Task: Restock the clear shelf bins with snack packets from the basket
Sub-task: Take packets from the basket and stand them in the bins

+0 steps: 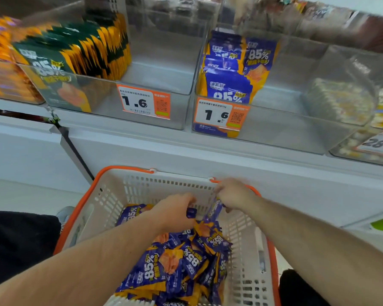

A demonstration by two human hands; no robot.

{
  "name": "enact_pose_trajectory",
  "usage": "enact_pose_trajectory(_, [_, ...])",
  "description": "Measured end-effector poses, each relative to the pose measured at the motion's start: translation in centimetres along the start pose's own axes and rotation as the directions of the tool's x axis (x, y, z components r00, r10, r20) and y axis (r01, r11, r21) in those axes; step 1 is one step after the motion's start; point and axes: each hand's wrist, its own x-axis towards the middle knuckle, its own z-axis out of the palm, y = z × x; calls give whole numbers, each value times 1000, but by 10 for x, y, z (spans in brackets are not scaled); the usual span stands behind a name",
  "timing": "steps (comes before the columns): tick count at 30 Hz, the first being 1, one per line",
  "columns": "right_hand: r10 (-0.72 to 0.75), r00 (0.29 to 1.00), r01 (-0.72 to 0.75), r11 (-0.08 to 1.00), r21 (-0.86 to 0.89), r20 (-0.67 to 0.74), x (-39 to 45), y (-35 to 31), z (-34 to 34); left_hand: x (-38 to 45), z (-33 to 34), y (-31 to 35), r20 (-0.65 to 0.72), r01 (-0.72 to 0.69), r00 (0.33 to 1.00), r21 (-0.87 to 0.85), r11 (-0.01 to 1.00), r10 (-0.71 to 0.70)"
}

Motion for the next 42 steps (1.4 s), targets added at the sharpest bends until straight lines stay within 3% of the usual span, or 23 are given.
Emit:
enact_pose_trajectory(3, [75, 993, -104, 922, 373, 91, -20, -18, -28, -8, -4, 12, -68, -74, 995, 9, 997, 74])
enact_pose_trajectory(6, [109, 982, -177, 821, 543, 155, -40, -22, -51, -14, -9, 23, -244, -124, 964, -66, 990, 105])
enact_pose_trajectory(9, [38, 983, -150, 738, 658, 181, -54, -27, -66, -16, -17, 28, -373, -138, 928, -360, 923, -7])
enact_pose_trajectory(12, [-41, 995, -28, 756, 654, 89, -61, -29, -80, -17, -31, 35, -375, -193, 926, -581, 791, -49])
enact_pose_trajectory(17, [-211, 977, 182, 864, 470, 10, -75, -25, -90, -26, -60, 57, -426, -301, 905, -623, 722, 10])
enact_pose_trajectory(21, [-301, 953, 260, 755, 602, -34, -83, -24, -112, -36, -92, 88, -329, -295, 942, -733, 612, 60])
enact_pose_trajectory(23, [-345, 937, 297, 697, 653, -58, -90, -28, -133, -39, -117, 103, -331, -291, 941, -690, 663, 69])
enact_pose_trajectory(26, [-395, 911, 354, 600, 718, -120, -100, -34, -159, -33, -157, 117, -543, -387, 839, -550, 740, 35])
enact_pose_trajectory(28, [-344, 923, 347, 544, 764, -175, -102, -35, -173, -24, -180, 123, -736, -430, 677, -384, 817, 11])
enact_pose_trajectory(30, [-258, 935, 343, 477, 809, -245, -94, -33, -188, -9, -199, 124, -852, -380, 522, -191, 905, 39])
enact_pose_trajectory(32, [-119, 930, 364, 409, 837, -347, -77, -31, -206, 11, -217, 122, -866, -312, 480, -16, 950, 143])
enact_pose_trajectory(34, [71, 885, 385, 443, 810, -460, -53, -29, -227, 31, -229, 116, -813, -171, 554, 101, 980, 180])
enact_pose_trajectory(36, [177, 810, 385, 559, 734, -560, -29, -29, -243, 45, -232, 111, -795, -145, 598, 22, 989, 105])
enact_pose_trajectory(39, [158, 779, 346, 700, 625, -607, 4, -34, -260, 52, -230, 104, -762, -267, 648, -219, 939, 7])
enact_pose_trajectory(42, [146, 756, 225, 857, 463, -638, 35, -44, -268, 53, -229, 103, -787, -300, 617, -242, 923, -6])
